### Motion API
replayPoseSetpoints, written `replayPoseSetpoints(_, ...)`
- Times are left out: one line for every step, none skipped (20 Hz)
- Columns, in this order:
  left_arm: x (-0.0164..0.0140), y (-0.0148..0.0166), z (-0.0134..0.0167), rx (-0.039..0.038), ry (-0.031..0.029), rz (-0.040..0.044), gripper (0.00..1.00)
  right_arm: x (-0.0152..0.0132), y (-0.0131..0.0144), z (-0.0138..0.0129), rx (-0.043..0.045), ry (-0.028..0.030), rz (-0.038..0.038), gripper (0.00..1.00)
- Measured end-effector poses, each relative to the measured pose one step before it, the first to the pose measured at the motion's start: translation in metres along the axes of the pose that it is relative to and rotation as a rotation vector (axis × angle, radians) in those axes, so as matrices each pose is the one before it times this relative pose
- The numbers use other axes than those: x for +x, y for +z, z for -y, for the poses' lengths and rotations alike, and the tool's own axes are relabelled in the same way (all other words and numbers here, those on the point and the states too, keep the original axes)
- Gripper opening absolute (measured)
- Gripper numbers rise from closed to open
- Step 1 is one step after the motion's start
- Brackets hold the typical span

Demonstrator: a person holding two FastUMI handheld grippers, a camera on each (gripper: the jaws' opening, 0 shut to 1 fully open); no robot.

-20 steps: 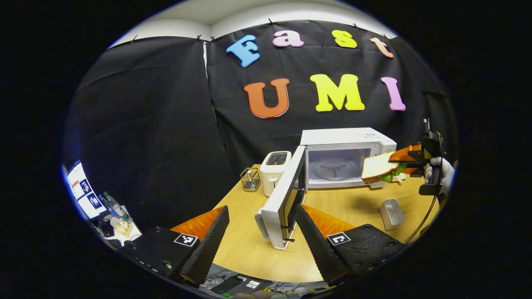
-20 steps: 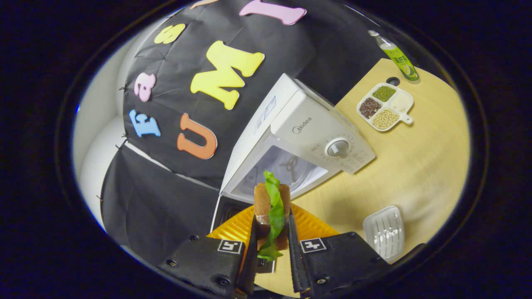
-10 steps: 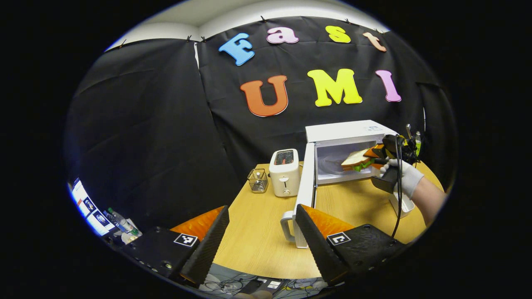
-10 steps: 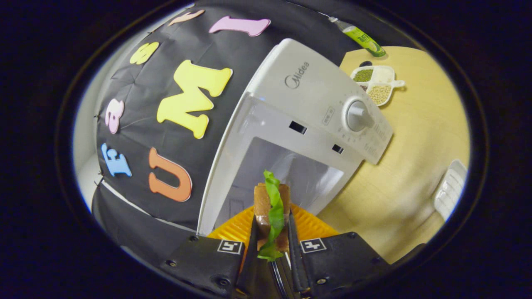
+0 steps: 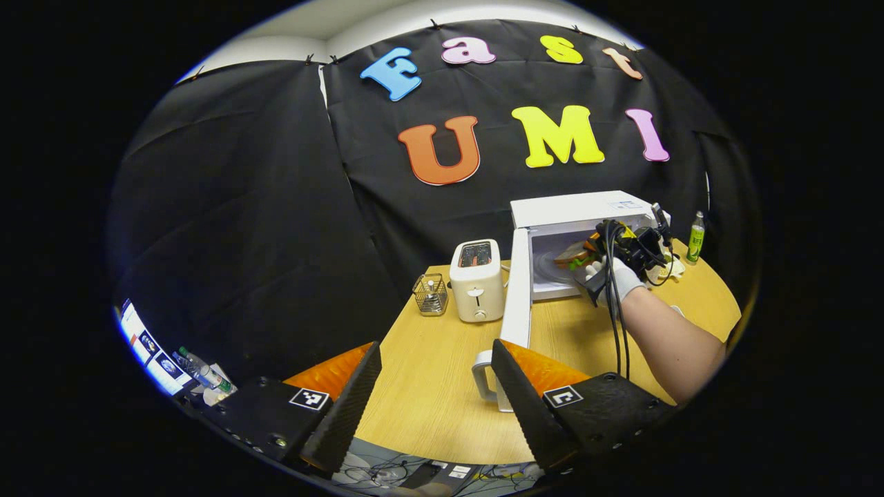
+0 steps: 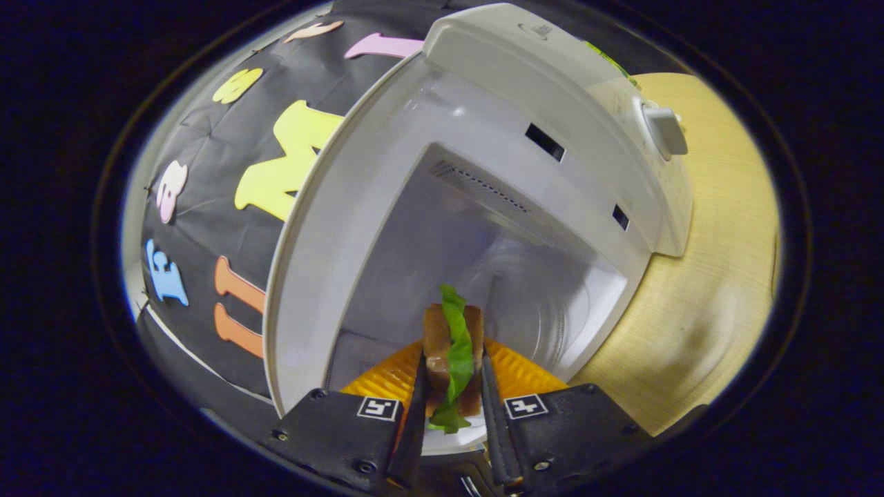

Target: Open the microwave oven with the left hand, put the food in, and close the microwave oven.

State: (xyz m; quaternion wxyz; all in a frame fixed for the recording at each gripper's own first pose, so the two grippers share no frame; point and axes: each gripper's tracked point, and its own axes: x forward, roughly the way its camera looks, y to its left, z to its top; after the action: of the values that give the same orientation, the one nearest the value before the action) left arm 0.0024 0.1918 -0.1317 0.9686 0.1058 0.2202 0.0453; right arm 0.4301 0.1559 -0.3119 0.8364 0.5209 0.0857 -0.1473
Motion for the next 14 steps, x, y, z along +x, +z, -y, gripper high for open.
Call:
replayPoseSetpoints(0.0004,0.00098,0.00068,-0.00634,-0.00306,0.00385,0.97,0.00383,-0.00236,0.00539,-0.0371,-0.01338,0.00659,0.32)
replayPoseSetpoints(0.00131,-0.00027,-0.00031,-0.00391,-0.00004,0.00111,0.96,0.00015,-0.00195,0.00231,-0.03575,-0.01299,0.00004,0.43)
replayPoseSetpoints(0.00008,0.00004,-0.00055,-0.00162,0.00112,-0.00137,0.96,0.00335,0.0004,0.00573,-0.0581,-0.02337,0.00709,0.32)
replayPoseSetpoints(0.00023,0.00039,-0.00009,-0.00336,0.00082,0.0013,0.97,-0.00122,-0.00091,0.00619,-0.07886,-0.02347,-0.00476,0.53)
replayPoseSetpoints(0.00111,0.00017,-0.00022,-0.00275,0.00051,0.00053,0.97,0.00042,-0.00018,0.00622,-0.06155,-0.02509,-0.00332,0.43)
replayPoseSetpoints(0.00145,-0.00017,-0.00189,-0.00115,0.00523,0.00164,0.97,-0.00025,0.00234,0.0044,-0.06091,-0.01284,0.00784,0.64)
replayPoseSetpoints(0.00136,-0.00018,-0.00099,-0.00218,0.00423,-0.00201,0.96,-0.0033,0.0038,0.00419,-0.0618,-0.01646,0.01078,0.61)
replayPoseSetpoints(0.00089,-0.00113,-0.00053,-0.00565,-0.00026,-0.0012,0.97,-0.00041,0.00255,0.00601,-0.05983,-0.0171,0.01271,0.78)
replayPoseSetpoints(0.00063,-0.00035,-0.00141,-0.00158,0.00234,-0.00036,0.97,-0.00365,0.00255,0.00298,-0.08077,-0.01146,0.01211,0.75)
replayPoseSetpoints(0.00185,-0.00267,-0.0028,0.00012,0.00293,-0.00219,0.97,-0.00341,0.00323,0.00379,-0.06193,-0.00389,0.01297,0.84)
replayPoseSetpoints(0.00113,-0.00001,-0.00188,-0.00217,0.00426,0.00274,0.97,-0.00491,0.00473,-0.0008,-0.03714,0.0146,0.01589,0.96)
replayPoseSetpoints(0.00024,0.00035,-0.00181,-0.006,0.00008,0.0014,0.97,-0.00548,0.00296,-0.00318,-0.02443,0.02155,0.01071,0.96)
replayPoseSetpoints(0.00012,-0.00048,-0.00149,-0.00496,0.0024,0.00469,0.97,-0.00653,0.00136,-0.00033,-0.01954,0.01296,-0.00448,0.96)
replayPoseSetpoints(0.00044,0.00089,-0.0018,-0.00306,0.0027,0.00536,0.97,-0.00768,0.0031,0.0007,-0.01947,0.01342,0.00407,0.96)
